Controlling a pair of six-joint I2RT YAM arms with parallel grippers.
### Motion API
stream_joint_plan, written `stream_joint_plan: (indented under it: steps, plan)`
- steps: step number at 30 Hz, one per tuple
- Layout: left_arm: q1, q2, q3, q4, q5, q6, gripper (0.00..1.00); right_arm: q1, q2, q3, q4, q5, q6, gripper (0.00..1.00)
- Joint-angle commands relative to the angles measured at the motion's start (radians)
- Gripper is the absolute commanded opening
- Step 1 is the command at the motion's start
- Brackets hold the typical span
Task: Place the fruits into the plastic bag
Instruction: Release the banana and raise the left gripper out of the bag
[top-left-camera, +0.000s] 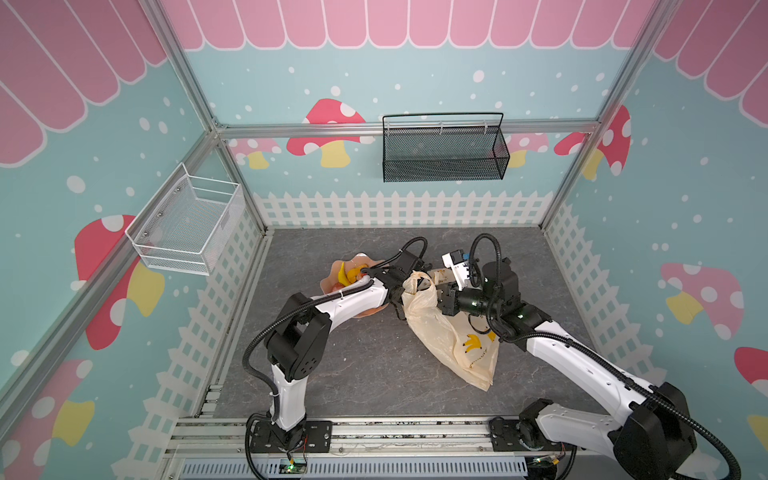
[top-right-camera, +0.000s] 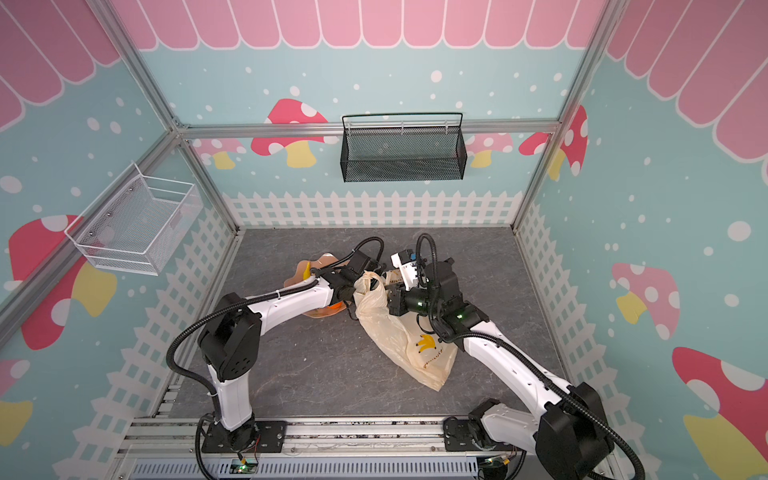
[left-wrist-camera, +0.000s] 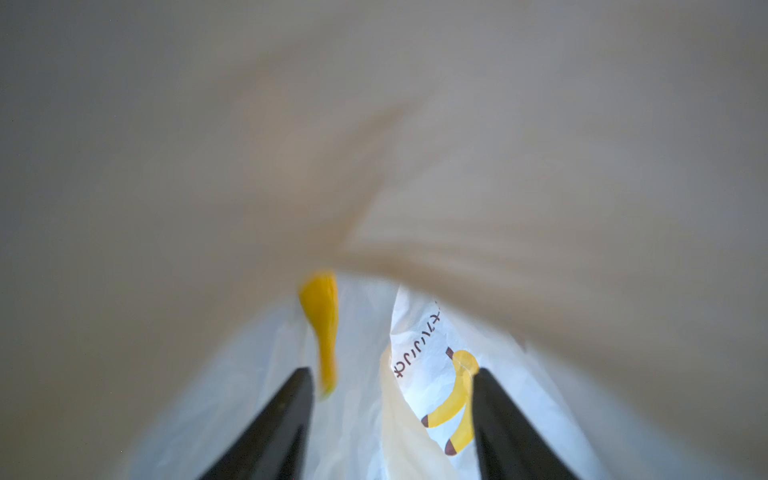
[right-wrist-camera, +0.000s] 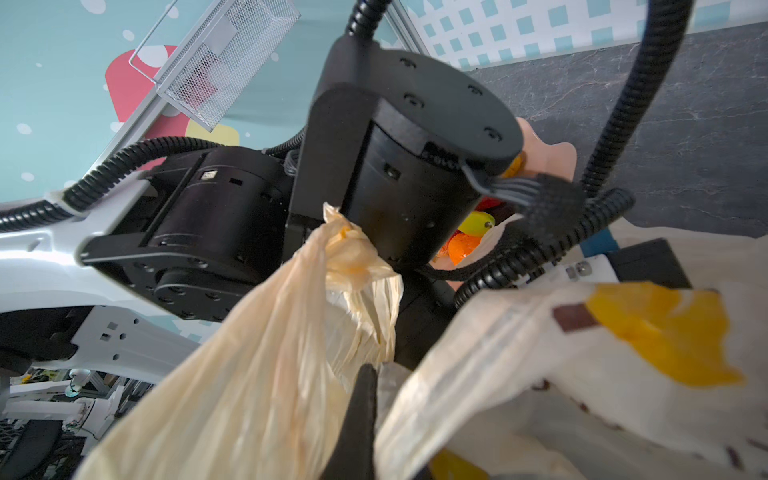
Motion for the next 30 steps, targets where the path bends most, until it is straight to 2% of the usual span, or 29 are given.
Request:
stream_joint_plan:
  steps: [1, 6, 14, 22, 30]
  plan:
    - [0.000, -0.046, 0.037, -0.068, -0.031, 0.035, 0.73, 0.004, -0.029, -0.019, 0.033, 0.004, -0.002, 0.00]
    - [0.030, -0.079, 0.062, -0.107, -0.103, 0.061, 0.76, 0.003, -0.064, -0.029, 0.013, 0.003, 0.002, 0.00]
    - [0.138, -0.112, 0.121, -0.155, -0.210, 0.152, 0.76, 0.002, -0.147, -0.067, -0.061, 0.046, 0.001, 0.00]
    - [0.202, -0.078, 0.289, -0.189, -0.222, 0.238, 0.75, 0.003, -0.109, -0.024, -0.029, 0.089, -0.031, 0.00]
    - [0.333, -0.208, 0.304, -0.199, -0.232, 0.227, 0.76, 0.004, -0.087, 0.003, -0.044, 0.077, -0.078, 0.00]
